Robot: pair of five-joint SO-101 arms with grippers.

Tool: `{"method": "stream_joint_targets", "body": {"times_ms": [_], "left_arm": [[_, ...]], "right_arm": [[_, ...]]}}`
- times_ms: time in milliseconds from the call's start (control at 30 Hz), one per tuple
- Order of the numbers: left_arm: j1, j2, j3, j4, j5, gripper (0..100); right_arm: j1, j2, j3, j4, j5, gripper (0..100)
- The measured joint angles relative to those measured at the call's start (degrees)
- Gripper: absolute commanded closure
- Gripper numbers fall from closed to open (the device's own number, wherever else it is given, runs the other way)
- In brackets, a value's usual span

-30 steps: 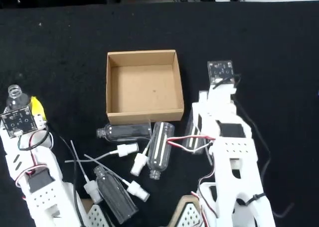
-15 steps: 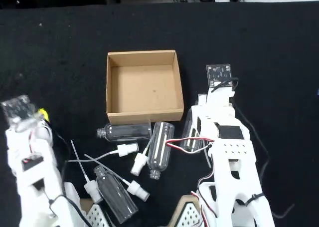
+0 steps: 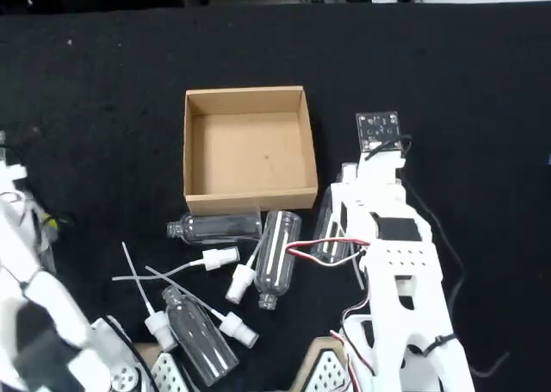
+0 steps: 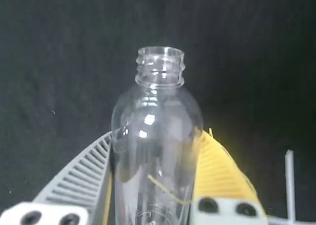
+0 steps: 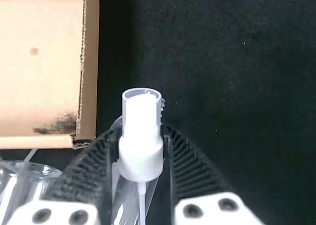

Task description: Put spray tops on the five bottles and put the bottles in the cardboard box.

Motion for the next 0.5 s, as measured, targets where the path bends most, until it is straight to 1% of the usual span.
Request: {"method": "stream_joint_targets", "body": {"times_ms": [67, 167, 300, 367, 433, 500], "left_arm": [[-1.9, 5.6, -2.8, 2.5, -3.1, 97], [-4.4, 14.5, -6.8, 3.6, -6.7, 97], [-7.6, 24.0, -12.8, 4.1, -8.9, 97], [-8.5, 26.5, -15.1, 4.4, -10.0, 96], [-9.3, 27.3, -16.4, 4.4, -11.6, 93], [-9.7, 27.5, -17.1, 4.4, -13.0, 84]], "right_arm": [[0.0, 0.0, 0.0, 0.0, -0.1, 98.8], [0.0, 0.0, 0.0, 0.0, -0.1, 98.8], [0.0, 0.0, 0.0, 0.0, 0.0, 98.8], [0.0, 0.0, 0.0, 0.0, -0.1, 98.8], [0.0, 0.0, 0.0, 0.0, -0.1, 98.8], [0.0, 0.0, 0.0, 0.0, 0.0, 98.8]]}}
